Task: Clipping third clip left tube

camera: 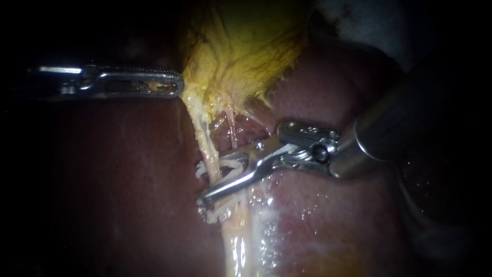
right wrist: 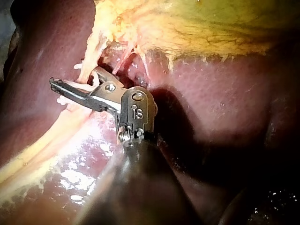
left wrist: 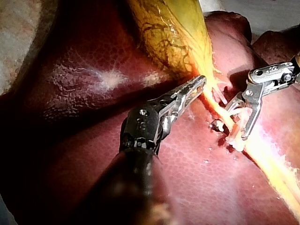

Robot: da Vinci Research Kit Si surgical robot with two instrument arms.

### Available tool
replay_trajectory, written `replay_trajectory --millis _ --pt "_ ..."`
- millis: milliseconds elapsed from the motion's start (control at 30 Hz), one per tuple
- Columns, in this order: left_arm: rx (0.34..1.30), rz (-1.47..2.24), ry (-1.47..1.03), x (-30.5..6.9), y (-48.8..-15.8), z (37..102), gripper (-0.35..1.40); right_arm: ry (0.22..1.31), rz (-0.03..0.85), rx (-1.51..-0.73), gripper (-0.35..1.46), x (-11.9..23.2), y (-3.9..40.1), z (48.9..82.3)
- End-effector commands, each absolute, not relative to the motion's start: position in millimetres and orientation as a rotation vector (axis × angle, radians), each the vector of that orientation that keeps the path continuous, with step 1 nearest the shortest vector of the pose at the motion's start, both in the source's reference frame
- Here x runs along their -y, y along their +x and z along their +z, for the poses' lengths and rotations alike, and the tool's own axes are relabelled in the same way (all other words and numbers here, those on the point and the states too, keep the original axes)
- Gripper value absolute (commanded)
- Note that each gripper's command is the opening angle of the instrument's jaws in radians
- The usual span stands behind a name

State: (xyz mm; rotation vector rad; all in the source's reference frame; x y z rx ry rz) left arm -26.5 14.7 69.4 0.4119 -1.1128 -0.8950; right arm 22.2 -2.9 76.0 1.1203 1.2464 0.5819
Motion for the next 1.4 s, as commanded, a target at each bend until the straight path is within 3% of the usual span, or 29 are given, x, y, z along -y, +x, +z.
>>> replay_trajectory --millis 33,467,700,933,1100,1200,1400 --pt "1.113 -0.895 0.412 -14.7 -26.5 69.5 -0.35 1.134 0.583 -1.258 0.54 2.8 22.4 75.8" --pt "1.113 -0.895 0.411 -14.6 -26.6 69.6 -0.35 1.146 0.658 -1.346 0.52 1.4 23.8 74.9" --pt "1.113 -0.895 0.411 -14.6 -26.6 69.6 -0.35 1.159 0.683 -1.347 0.47 -0.1 23.8 74.0" --pt "1.113 -0.895 0.411 -14.6 -26.6 69.6 -0.35 1.175 0.713 -1.332 0.19 -0.3 23.5 73.9" --pt "1.113 -0.895 0.411 -14.6 -26.6 69.6 -0.35 1.157 0.734 -1.336 -0.09 -0.2 23.3 73.9" --pt "1.113 -0.895 0.411 -14.6 -26.6 69.6 -0.35 1.175 0.800 -1.316 -0.35 -0.1 23.0 73.8" --pt "1.113 -0.895 0.411 -14.6 -26.6 69.6 -0.35 1.169 0.817 -1.310 -0.35 0.3 23.1 74.0"
